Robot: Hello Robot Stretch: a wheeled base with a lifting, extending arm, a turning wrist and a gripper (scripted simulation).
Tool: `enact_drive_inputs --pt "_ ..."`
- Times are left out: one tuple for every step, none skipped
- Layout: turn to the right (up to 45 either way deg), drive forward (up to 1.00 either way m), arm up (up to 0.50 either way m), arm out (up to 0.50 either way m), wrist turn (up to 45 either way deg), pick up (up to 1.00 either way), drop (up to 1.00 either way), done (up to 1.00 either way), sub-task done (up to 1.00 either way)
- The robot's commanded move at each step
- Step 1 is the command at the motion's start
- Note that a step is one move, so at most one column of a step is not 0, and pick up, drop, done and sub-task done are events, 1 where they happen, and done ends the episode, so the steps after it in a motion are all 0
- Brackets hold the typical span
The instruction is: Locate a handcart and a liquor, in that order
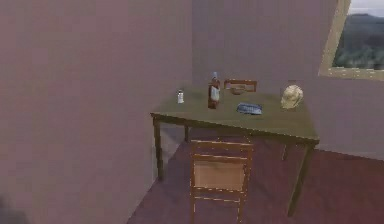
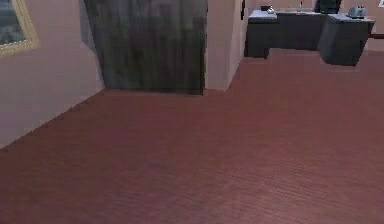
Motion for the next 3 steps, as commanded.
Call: enact_drive_inputs --pt "0.0 0.7 0.0 0.0 0.0 0.0 0.0 0.0 0.0" --pt "9.0 0.0 0.0 0.0 0.0 0.0 0.0 0.0 0.0" --pt "0.0 0.0 0.0 0.0 0.0 0.0 0.0 1.0 0.0"
